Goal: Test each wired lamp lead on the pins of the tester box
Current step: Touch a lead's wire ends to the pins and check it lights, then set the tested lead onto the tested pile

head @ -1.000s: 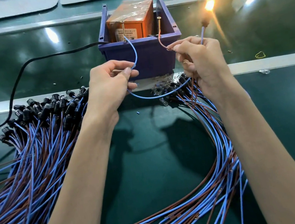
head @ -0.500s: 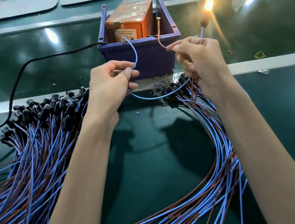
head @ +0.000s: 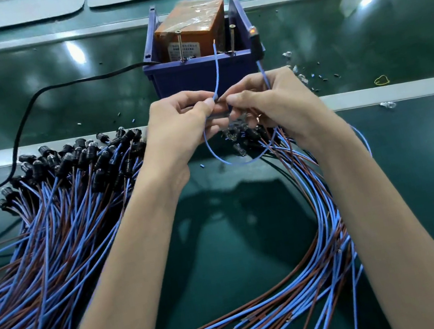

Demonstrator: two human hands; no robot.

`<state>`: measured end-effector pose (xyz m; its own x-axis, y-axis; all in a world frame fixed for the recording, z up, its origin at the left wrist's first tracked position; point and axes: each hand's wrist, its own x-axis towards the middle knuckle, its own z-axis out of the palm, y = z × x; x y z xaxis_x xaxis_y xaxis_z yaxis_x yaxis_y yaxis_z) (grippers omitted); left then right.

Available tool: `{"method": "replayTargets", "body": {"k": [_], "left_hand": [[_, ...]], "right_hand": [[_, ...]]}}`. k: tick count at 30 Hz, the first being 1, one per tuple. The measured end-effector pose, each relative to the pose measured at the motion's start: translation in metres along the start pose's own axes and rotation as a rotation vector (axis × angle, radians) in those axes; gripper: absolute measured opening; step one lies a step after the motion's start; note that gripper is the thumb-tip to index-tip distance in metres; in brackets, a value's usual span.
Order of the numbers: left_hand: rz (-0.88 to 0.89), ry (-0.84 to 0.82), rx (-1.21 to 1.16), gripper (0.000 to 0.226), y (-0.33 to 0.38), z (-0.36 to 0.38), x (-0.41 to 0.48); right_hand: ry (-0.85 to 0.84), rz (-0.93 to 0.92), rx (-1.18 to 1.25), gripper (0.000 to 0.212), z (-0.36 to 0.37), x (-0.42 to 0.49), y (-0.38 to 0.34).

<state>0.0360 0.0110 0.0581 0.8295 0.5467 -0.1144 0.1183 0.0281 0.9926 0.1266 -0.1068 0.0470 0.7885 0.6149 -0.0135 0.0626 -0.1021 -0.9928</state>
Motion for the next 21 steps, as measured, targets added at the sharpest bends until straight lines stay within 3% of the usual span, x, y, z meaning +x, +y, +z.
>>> {"method": "replayTargets", "body": {"k": [6, 10, 16, 21], "left_hand": [[0.016, 0.008, 0.039, 0.015, -0.003, 0.0, 0.001], [0.057, 0.024, 0.182, 0.016, -0.005, -0.006, 0.005], [0.064, -0.029, 0.808, 0.027, -0.002, -0.028, 0.011], [-0.046, -0.277, 0.987, 0.031, 0.007, -0.041, 0.006]], "right_hand": [[-0.073, -0.012, 0.016, 0.018, 0.002, -0.005, -0.005], [-0.095, 0.044, -0.044, 0.036, 0.002, -0.005, -0.008], [0.18, 0.118, -0.078, 0.058, -0.004, 0.004, -0.006], [0.368, 0.164, -0.12, 0.067, -0.016, 0.009, 0.001]]}}
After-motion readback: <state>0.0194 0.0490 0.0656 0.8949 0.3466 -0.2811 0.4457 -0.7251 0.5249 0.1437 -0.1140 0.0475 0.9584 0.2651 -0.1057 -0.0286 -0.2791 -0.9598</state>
